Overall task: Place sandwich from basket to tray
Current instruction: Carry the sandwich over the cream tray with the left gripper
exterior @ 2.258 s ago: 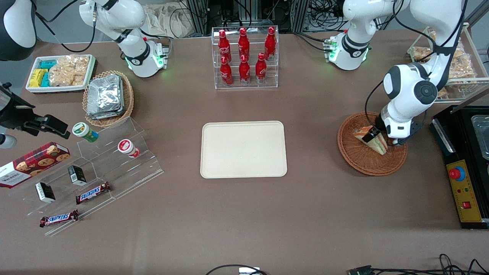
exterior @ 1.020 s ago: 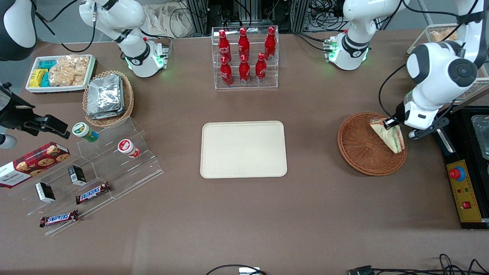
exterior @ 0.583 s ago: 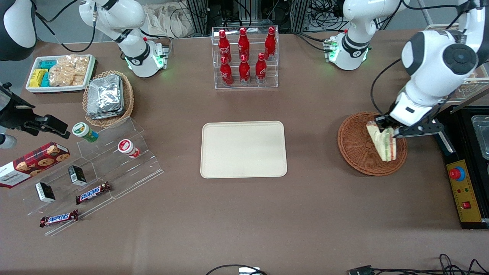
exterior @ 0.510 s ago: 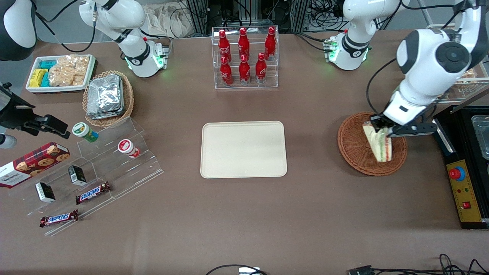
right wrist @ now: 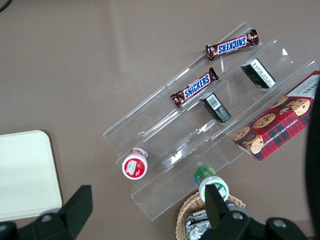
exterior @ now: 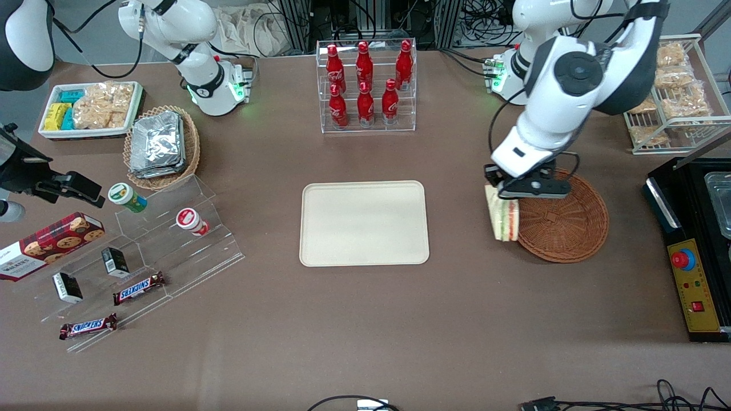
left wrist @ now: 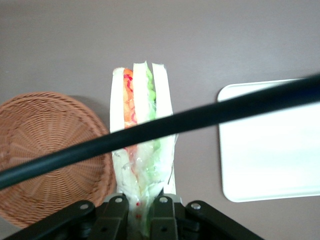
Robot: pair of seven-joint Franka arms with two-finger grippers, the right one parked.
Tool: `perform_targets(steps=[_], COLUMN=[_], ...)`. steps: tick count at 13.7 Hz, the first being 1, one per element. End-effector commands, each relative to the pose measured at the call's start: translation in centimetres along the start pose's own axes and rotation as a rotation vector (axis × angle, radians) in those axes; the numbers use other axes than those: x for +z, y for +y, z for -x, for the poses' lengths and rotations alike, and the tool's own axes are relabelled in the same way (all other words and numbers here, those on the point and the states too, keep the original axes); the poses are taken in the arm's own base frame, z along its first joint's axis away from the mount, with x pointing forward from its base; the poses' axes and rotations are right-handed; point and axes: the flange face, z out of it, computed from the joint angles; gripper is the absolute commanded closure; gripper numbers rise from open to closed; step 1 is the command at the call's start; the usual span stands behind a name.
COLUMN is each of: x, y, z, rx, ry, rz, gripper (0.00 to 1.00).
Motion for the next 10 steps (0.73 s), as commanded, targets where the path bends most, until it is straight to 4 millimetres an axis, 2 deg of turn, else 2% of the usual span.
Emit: perform_targets(steps=[1,5,8,10], x=[1.9,4.3,7.9,10.5], y=[4.2,11.8,17.2,19.6], z=[-1.3,-1.4,0.1,0.5], rx=[-0.044,-0.064,-0.031,-0.021], ry=[-0.036,-0.058,-0.068,-0.074], rz=[-0.006,0.025,-0.006,-0.019], gripper=[0.99,0.99,0.98,0.97])
